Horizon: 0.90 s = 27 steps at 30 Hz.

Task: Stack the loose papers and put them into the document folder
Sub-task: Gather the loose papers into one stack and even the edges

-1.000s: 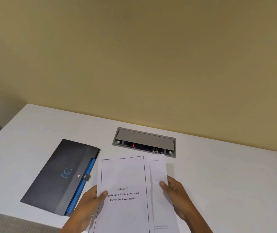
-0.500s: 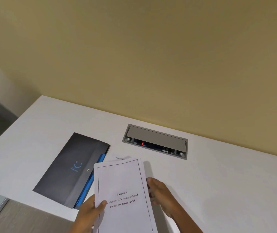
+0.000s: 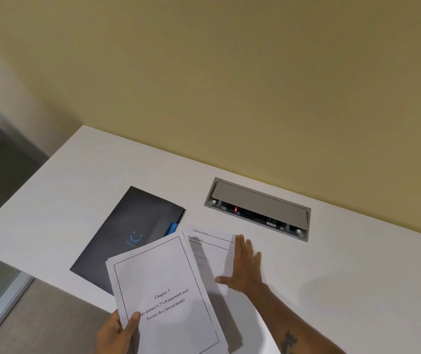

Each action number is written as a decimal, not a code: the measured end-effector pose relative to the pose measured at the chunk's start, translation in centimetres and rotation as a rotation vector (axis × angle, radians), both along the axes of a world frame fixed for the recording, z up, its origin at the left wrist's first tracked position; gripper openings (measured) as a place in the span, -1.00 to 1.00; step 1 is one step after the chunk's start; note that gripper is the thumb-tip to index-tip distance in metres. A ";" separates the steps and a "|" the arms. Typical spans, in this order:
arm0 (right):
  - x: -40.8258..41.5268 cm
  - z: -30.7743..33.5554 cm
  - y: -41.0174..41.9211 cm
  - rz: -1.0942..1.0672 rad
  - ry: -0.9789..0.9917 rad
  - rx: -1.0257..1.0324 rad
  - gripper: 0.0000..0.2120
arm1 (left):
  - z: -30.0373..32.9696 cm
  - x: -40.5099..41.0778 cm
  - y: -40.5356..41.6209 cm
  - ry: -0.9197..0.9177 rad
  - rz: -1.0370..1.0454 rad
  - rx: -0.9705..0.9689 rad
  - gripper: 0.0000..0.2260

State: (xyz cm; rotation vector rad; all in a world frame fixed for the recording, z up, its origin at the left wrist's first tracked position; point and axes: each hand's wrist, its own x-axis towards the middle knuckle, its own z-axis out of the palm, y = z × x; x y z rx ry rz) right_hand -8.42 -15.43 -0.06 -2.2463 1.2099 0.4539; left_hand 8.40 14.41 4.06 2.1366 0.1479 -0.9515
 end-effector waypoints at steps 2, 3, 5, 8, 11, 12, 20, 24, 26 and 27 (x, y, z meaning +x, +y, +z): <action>0.4 -0.3 0.4 0.002 0.021 -0.013 0.32 | -0.4 0.2 0.4 0.017 0.027 -0.012 -0.65; 0.5 -0.4 0.6 -0.007 0.013 -0.017 0.32 | -0.7 0.4 0.6 0.023 0.024 -0.004 -0.65; 0.7 -0.5 1.1 -0.011 -0.016 -0.038 0.30 | -1.3 0.5 0.9 0.034 0.017 0.014 -0.66; 1.1 -0.6 2.0 -0.075 -0.100 -0.026 0.30 | -1.8 0.7 0.9 0.051 0.026 0.008 -0.66; 1.5 -0.6 2.9 -0.279 -0.173 0.062 0.26 | -2.0 1.0 0.5 0.048 0.003 -0.006 -0.70; 1.5 -0.7 3.1 -0.371 -0.199 0.108 0.21 | -1.9 1.0 0.4 0.033 -0.006 -0.009 -0.71; -0.6 -1.5 3.0 -0.560 -0.418 0.280 -0.77 | 0.0 1.0 -0.9 -0.030 -0.042 -0.036 -0.80; -3.2 -0.2 1.7 -0.628 -0.517 0.322 -0.73 | 1.0 1.1 -1.9 -0.082 -0.125 -0.037 -0.78; -4.8 0.7 0.6 -0.681 -0.552 0.360 -0.79 | 1.5 1.2 -2.8 -0.084 -0.150 -0.047 -0.78; -5.7 1.3 0.1 -0.717 -0.571 0.379 -0.84 | 1.7 1.2 -3.2 -0.080 -0.156 -0.069 -0.79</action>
